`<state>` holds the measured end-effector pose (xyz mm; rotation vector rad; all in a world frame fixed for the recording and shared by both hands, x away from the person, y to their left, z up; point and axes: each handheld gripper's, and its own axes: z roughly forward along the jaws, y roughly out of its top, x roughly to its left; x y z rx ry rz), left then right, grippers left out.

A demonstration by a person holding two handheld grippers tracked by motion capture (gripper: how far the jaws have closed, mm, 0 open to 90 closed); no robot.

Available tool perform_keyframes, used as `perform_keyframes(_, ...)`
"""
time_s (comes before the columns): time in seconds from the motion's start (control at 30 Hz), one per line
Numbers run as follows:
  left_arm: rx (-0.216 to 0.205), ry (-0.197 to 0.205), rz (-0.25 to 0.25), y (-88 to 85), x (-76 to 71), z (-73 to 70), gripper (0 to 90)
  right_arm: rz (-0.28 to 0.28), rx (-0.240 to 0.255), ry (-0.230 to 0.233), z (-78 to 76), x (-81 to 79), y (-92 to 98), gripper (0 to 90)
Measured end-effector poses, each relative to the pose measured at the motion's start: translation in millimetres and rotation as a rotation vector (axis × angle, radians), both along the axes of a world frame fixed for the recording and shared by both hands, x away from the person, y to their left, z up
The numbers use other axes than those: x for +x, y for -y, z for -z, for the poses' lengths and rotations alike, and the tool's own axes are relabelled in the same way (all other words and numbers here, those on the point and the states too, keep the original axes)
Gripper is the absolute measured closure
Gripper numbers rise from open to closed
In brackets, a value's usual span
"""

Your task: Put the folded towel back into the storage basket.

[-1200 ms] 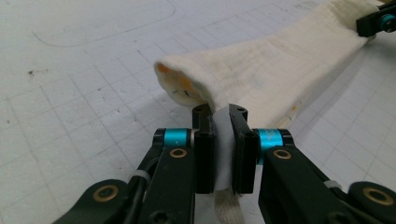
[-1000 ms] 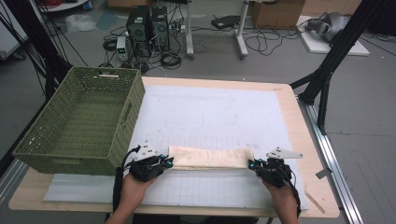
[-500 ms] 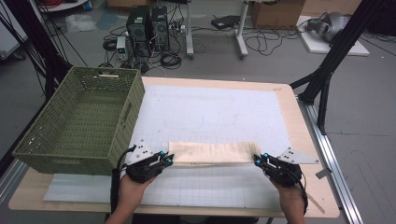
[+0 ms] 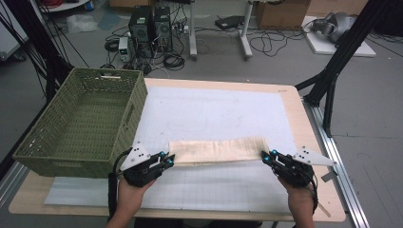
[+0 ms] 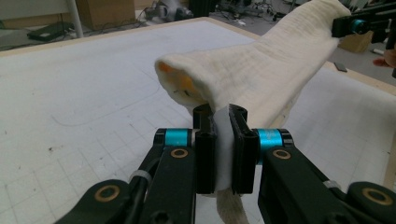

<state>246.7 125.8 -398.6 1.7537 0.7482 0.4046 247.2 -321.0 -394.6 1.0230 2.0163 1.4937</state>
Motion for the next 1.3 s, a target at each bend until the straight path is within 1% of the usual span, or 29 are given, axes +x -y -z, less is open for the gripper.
perform_keyframes(0.1,0.003,0.003,0.005,1.8,-1.1,-0.4,82.2,0.004,0.003,-0.013,0.0,0.9,1.8,82.5)
perform_keyframes(0.13,0.004,0.003,0.007,2.1,-1.2,-0.4,82.2,0.004,0.0,-0.009,-0.3,1.5,2.6,82.5)
perform_keyframes(0.17,0.006,0.003,0.01,2.3,-1.3,-0.4,82.3,0.008,0.0,-0.014,-0.9,1.4,2.6,82.5)
perform_keyframes(0.3,0.008,0.01,0.022,3.0,-2.3,-2.8,82.5,0.009,-0.006,-0.006,-4.4,4.0,3.6,82.5)
perform_keyframes(0.4,0.017,0.022,0.024,2.9,-3.4,-6.2,82.5,0.01,0.002,0.0,-6.9,7.0,3.5,82.5)
perform_keyframes(0.47,0.015,0.027,0.022,2.6,-4.4,-8.4,82.5,0.002,0.016,0.006,-8.7,11.5,3.6,82.5)
perform_keyframes(0.53,0.016,0.033,0.021,1.8,-6.0,-10.7,82.6,-0.002,0.015,0.01,-10.6,16.2,3.4,82.5)
perform_keyframes(0.67,0.009,0.043,0.011,1.3,-9.0,-15.1,82.6,-0.008,-0.011,0.015,-16.3,28.2,-0.5,82.5)
perform_keyframes(0.73,0.003,0.046,0.008,1.0,-9.8,-16.5,82.6,-0.011,-0.017,0.019,-18.6,33.7,-2.3,82.5)
perform_keyframes(0.8,0.002,0.049,0.005,0.5,-10.3,-17.3,82.6,-0.008,-0.017,0.014,-20.3,37.7,-4.0,82.5)
perform_keyframes(0.83,0.002,0.049,0.005,0.1,-10.4,-17.6,82.6,-0.012,-0.02,0.022,-20.8,40.1,-4.5,82.5)
perform_keyframes(0.93,0.0,0.057,-0.001,-0.9,-10.9,-18.2,82.6,-0.015,-0.021,0.024,-22.6,44.9,-6.9,82.5)
perform_keyframes(1.0,-0.002,0.059,-0.003,-2.6,-11.1,-19.3,82.6,-0.023,-0.025,0.035,-24.1,47.6,-8.2,82.5)
perform_keyframes(1.17,-0.014,0.066,-0.009,-5.6,-12.0,-23.1,82.6,-0.04,-0.011,0.043,-28.4,52.7,-10.8,82.5)
perform_keyframes(1.23,-0.018,0.072,-0.006,-5.0,-12.7,-24.5,82.6,-0.039,-0.007,0.05,-30.0,55.5,-11.4,82.5)
perform_keyframes(1.3,-0.014,0.077,-0.004,-4.2,-13.6,-25.4,82.6,-0.037,0.0,0.046,-30.9,57.9,-11.8,82.5)
